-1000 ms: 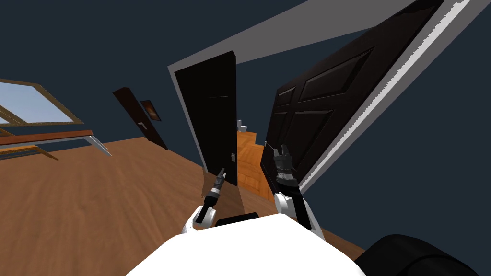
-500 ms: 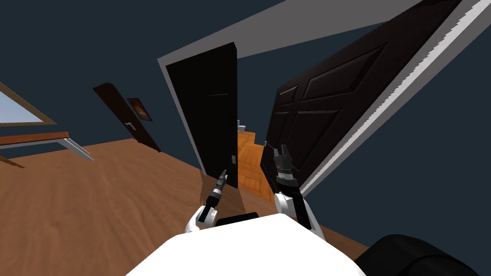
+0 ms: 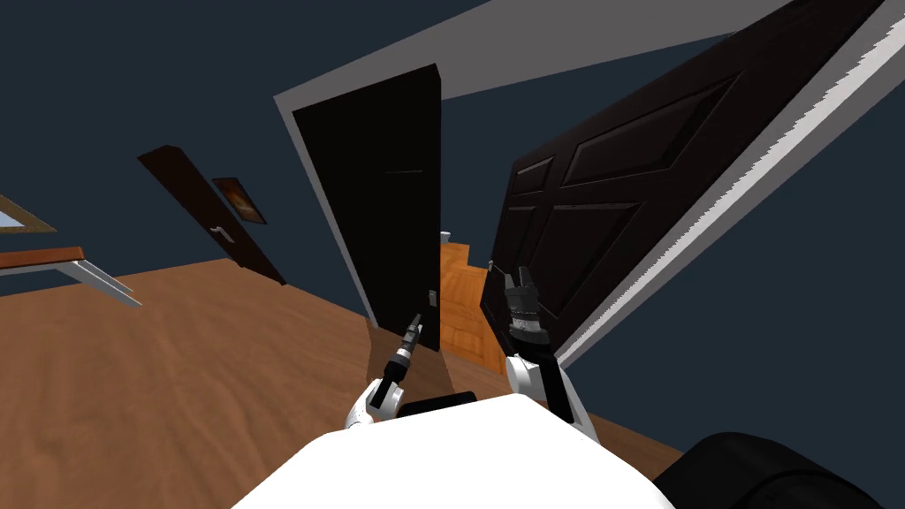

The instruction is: Push the door open

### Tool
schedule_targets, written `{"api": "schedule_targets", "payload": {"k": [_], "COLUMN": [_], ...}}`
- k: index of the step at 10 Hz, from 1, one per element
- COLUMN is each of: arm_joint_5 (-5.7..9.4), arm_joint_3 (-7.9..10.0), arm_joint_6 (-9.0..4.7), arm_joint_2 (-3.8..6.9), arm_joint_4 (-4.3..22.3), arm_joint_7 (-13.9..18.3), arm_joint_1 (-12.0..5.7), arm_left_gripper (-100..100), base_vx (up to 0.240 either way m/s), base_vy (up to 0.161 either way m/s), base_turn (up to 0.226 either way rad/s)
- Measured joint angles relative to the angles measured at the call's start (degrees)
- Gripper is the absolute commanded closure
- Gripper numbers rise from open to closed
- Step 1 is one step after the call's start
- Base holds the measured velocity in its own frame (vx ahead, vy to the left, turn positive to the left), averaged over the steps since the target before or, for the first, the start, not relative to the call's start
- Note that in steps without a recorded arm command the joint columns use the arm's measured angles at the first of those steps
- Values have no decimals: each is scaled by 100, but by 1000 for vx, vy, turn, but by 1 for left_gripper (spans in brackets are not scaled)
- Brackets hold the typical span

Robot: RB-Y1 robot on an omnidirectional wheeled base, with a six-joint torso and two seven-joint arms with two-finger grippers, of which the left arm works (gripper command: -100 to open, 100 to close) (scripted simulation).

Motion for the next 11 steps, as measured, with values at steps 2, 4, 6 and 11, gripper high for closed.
{"api": "schedule_targets", "payload": {"k": [2, 4, 6, 11], "arm_joint_5": [-6, -15, -36, -13], "arm_joint_3": [-21, -48, -97, -53], "arm_joint_6": [-51, -98, -106, -116], "arm_joint_2": [-32, -94, -138, -30], "arm_joint_4": [257, 563, 732, 794], "arm_joint_7": [22, 33, 63, 31], "arm_joint_1": [-119, -262, -323, -344], "arm_left_gripper": [-100, -100, -100, -100], "base_vx": [101, 119, 80, 173], "base_vy": [77, 97, 96, -62], "base_turn": [-78, -75, -41, -28]}}
